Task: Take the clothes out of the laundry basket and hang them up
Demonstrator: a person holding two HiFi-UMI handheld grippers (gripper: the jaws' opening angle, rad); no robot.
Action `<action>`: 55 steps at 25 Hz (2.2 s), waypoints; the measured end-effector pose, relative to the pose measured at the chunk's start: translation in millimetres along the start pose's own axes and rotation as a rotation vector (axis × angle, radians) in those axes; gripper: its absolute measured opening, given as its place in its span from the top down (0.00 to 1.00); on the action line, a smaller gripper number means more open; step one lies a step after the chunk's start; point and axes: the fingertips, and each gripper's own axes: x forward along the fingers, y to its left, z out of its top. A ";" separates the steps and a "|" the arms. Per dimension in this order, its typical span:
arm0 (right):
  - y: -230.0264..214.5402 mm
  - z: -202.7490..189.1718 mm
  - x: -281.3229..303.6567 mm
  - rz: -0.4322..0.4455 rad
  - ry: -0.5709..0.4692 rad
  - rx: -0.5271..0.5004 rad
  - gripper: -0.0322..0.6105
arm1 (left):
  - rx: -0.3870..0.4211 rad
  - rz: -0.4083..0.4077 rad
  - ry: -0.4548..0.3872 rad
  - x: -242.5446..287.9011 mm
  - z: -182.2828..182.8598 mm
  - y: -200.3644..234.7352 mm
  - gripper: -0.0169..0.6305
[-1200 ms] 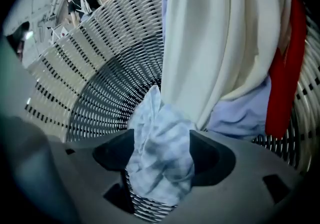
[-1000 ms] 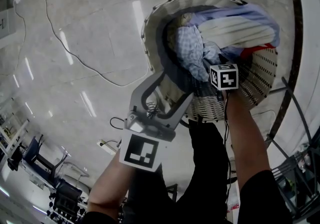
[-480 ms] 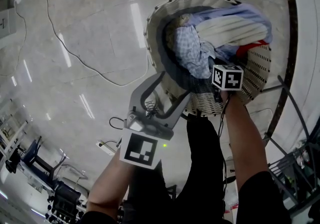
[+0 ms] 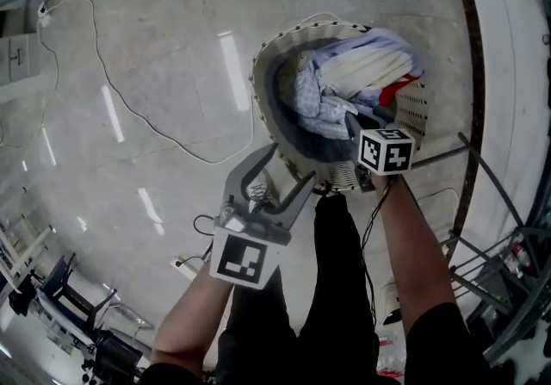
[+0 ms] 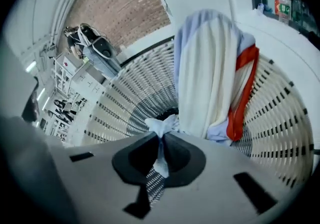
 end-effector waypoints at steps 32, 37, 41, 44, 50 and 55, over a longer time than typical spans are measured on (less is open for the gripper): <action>203.2 221.9 -401.8 0.249 -0.506 -0.065 0.92 | 0.083 0.002 -0.094 -164.3 180.1 -73.2 0.57; 236.3 258.0 -451.8 0.285 -0.571 -0.114 0.92 | 0.096 0.013 -0.110 -169.0 212.9 -72.3 0.57; 257.3 277.4 -493.9 0.322 -0.622 -0.148 0.92 | 0.115 0.024 -0.118 -168.8 235.1 -74.1 0.57; 275.9 291.0 -530.2 0.363 -0.671 -0.157 0.92 | 0.129 0.031 -0.129 -171.7 250.0 -73.2 0.57; 311.7 316.4 -603.0 0.407 -0.776 -0.228 0.92 | 0.182 0.030 -0.150 -162.1 277.0 -69.5 0.57; 335.3 331.7 -657.2 0.414 -0.829 -0.298 0.92 | 0.236 -0.016 -0.128 -144.5 287.2 -80.9 0.57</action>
